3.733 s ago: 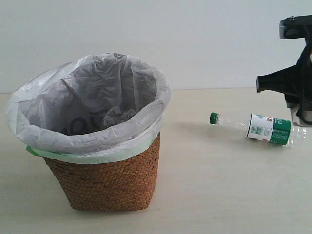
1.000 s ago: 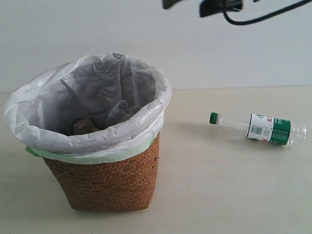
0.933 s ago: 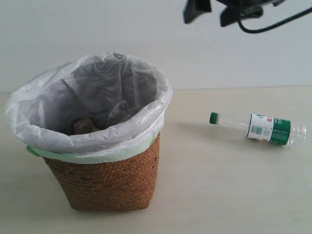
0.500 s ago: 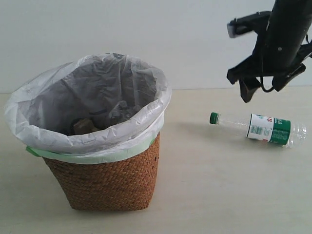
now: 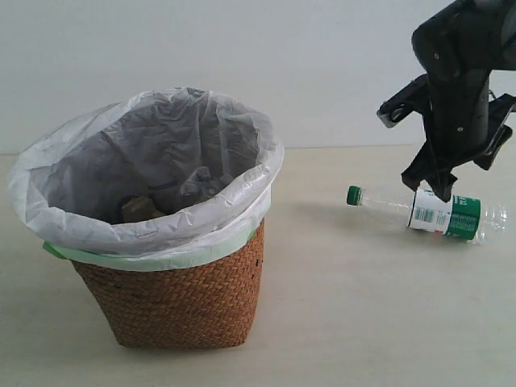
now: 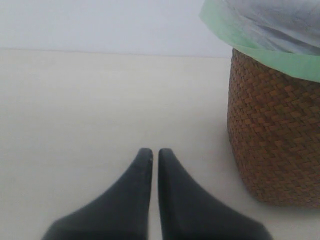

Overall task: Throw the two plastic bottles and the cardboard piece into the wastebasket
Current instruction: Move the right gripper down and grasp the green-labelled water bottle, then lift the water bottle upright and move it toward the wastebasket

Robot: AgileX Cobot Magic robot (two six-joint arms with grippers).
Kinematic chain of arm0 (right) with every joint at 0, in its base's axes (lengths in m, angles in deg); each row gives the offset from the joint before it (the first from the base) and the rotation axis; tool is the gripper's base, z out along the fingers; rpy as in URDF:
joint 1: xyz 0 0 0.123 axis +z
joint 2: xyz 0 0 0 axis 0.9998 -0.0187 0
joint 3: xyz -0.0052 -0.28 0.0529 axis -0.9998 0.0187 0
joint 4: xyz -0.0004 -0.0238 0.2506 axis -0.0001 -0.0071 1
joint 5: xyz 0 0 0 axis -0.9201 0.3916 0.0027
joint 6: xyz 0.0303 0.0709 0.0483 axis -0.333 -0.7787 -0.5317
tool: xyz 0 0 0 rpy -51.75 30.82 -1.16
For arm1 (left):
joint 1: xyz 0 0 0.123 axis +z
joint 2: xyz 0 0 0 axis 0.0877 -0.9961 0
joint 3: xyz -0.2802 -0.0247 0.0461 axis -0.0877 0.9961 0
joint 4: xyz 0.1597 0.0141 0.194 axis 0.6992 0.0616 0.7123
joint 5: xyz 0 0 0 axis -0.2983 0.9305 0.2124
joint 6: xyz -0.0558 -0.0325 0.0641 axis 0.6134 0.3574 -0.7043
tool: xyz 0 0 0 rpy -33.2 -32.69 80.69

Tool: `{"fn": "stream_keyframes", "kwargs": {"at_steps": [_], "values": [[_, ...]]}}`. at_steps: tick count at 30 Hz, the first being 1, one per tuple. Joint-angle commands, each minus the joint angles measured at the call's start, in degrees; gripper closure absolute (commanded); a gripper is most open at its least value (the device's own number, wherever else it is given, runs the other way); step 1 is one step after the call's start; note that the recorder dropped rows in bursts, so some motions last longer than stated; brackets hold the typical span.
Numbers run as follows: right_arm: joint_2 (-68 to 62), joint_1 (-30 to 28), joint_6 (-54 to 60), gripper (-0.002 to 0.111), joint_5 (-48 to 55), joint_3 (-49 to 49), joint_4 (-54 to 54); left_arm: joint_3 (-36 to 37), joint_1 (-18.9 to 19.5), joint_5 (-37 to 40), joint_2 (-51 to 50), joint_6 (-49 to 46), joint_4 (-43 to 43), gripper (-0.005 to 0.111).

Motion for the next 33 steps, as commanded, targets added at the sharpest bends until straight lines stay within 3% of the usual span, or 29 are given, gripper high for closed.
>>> {"fn": "stream_keyframes", "kwargs": {"at_steps": [1,10,25,27,29,30,33], "values": [[-2.8,-0.5,2.7,0.043,-1.6,-0.3,-0.9,0.2,0.2,0.0,0.2,-0.3,0.2,0.103],[-8.2,-0.5,4.0,0.043,-7.5,-0.3,-7.4,0.2,0.2,0.0,0.2,-0.3,0.2,0.103],[-19.7,-0.3,1.1,0.045,-9.6,-0.3,-4.4,0.2,0.2,0.0,0.2,-0.3,0.2,0.103],[-19.5,0.0,-0.4,0.062,-9.9,-0.3,-4.3,0.2,0.2,0.0,0.2,-0.3,0.2,0.103],[-18.6,0.1,-2.4,0.097,-10.5,-0.3,-4.3,0.2,0.2,0.0,0.2,-0.3,0.2,0.103],[-18.0,0.2,-3.6,0.108,-10.8,-0.3,-4.3,0.2,0.2,0.0,0.2,-0.3,0.2,0.103],[-14.9,0.2,-5.9,0.106,-11.6,-0.3,-4.3,0.2,0.2,0.0,0.2,-0.3,0.2,0.103]]}}
